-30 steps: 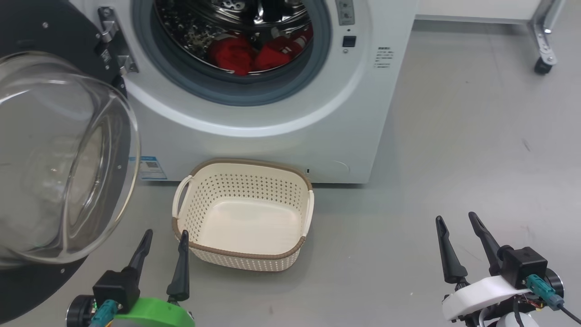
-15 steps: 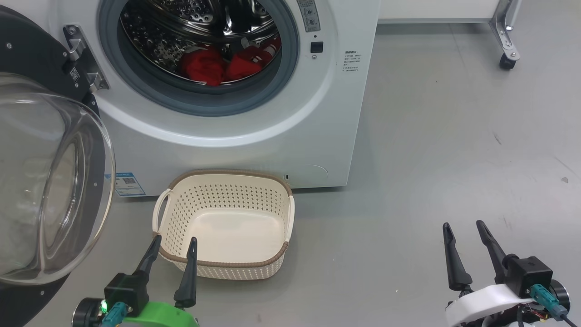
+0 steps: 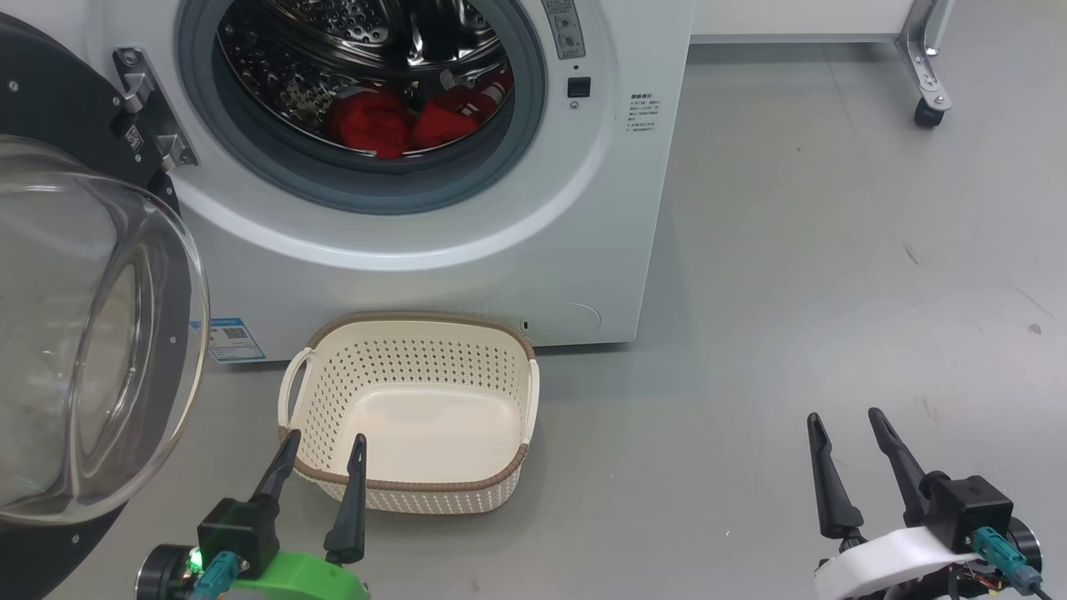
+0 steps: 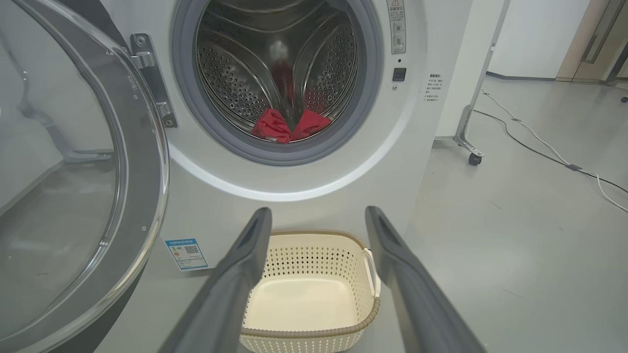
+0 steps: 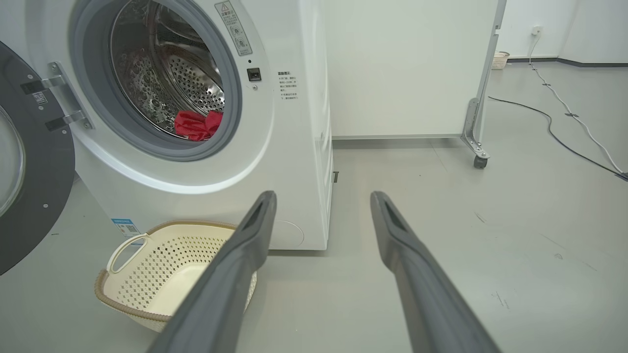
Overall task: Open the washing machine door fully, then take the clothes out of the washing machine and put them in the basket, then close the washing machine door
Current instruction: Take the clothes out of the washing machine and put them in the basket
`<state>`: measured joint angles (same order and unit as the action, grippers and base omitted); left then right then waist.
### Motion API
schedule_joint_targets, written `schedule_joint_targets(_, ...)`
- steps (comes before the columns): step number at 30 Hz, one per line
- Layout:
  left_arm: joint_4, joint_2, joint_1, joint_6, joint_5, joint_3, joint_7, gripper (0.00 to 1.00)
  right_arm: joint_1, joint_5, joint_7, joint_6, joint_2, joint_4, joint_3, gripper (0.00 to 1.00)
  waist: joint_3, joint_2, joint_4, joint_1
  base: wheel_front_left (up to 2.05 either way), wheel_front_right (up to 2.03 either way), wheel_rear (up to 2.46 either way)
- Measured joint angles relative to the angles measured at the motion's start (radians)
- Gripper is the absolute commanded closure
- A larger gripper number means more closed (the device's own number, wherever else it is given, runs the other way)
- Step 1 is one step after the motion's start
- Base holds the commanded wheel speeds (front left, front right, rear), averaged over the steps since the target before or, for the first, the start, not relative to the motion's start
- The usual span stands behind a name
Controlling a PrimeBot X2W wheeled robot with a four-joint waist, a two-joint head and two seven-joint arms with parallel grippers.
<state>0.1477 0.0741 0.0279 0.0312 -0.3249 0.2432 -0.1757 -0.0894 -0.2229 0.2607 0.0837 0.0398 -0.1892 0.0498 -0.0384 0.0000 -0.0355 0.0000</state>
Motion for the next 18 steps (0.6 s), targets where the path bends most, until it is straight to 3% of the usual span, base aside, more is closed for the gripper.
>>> schedule_joint_targets(18, -0.017, -0.002, 0.003, 0.016, 0.002, 0.01, 0.012, 0.0, -0.001, -0.01, 0.0, -0.014, 0.0, 0.011, 0.013, 0.0, 0.006, 0.0, 0.0, 0.0, 0.11, -0.12, 0.0)
